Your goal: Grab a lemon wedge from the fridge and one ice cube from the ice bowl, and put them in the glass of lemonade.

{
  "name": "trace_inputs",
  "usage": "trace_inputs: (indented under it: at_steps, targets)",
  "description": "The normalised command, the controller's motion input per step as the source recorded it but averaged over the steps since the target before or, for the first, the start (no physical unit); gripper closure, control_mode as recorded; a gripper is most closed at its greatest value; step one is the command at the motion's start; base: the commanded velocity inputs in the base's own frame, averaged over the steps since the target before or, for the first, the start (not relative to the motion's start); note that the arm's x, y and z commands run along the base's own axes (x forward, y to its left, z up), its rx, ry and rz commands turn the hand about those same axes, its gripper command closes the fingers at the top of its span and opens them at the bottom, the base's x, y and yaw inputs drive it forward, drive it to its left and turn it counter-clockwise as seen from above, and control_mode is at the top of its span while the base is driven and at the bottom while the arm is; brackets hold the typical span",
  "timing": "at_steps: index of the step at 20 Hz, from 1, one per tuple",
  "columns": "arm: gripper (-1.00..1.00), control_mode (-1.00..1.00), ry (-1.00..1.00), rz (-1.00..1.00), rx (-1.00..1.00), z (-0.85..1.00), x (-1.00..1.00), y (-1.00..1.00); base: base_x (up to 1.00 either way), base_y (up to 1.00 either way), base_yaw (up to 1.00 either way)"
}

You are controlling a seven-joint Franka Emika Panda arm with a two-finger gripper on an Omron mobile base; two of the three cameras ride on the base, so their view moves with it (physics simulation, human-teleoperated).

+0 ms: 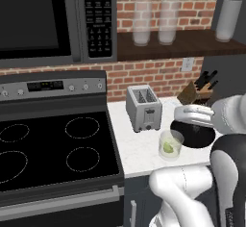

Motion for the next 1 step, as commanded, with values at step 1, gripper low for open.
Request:
trace_inputs:
  at_steps: [1]
  targets:
    - [1.0,-1.0,-0.08,-0.05,0.03,0.18,-0.82,0.0,0.0,0.0,0.0]
